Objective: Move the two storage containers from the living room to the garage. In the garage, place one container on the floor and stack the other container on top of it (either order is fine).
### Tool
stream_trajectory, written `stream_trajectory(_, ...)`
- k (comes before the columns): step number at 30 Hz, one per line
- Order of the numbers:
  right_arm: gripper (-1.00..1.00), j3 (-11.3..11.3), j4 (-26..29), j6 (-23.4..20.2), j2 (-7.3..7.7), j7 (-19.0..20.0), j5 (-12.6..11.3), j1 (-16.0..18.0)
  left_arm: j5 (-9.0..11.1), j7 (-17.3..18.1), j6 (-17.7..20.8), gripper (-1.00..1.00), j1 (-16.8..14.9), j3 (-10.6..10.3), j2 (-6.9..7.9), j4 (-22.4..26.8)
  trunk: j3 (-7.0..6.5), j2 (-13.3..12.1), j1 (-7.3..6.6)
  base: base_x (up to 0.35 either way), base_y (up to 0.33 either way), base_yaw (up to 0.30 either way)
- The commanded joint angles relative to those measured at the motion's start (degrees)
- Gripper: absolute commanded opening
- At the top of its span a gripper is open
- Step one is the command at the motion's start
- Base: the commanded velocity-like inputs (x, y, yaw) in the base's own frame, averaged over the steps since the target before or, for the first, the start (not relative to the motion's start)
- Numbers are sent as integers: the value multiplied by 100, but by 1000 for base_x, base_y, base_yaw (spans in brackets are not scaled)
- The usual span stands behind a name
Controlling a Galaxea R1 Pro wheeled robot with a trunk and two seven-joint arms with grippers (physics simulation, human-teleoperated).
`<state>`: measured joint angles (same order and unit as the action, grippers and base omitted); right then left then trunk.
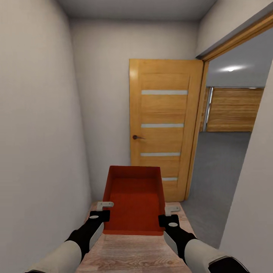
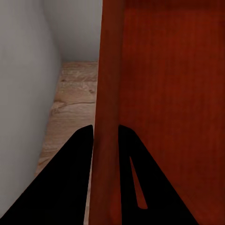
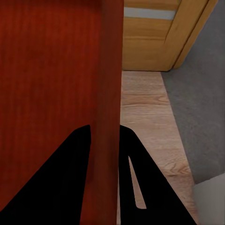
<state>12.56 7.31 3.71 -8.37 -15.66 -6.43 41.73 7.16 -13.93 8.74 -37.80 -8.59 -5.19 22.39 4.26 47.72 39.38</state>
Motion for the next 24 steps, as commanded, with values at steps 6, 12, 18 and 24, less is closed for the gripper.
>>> stream_trajectory(6, -100, 71, 16, 2, -93, 33, -4, 2, 505, -198, 48, -100, -8, 99, 1, 22, 9, 7, 3, 43, 9, -69)
stream_trajectory(12, -100, 71, 16, -1, -95, 20, -5, 2, 505, -198, 48, -100, -8, 99, -2, 29, 9, 7, 3, 5, 1, -253)
stream_trajectory(18, -100, 71, 16, 6, -95, 19, -7, 2, 505, -198, 48, -100, -8, 95, -7, 29, 9, 7, 3, 0, 0, -287)
stream_trajectory(24, -100, 71, 16, 7, -95, 19, -4, 2, 505, -198, 48, -100, -8, 100, -8, 32, 9, 7, 3, 0, 0, -289)
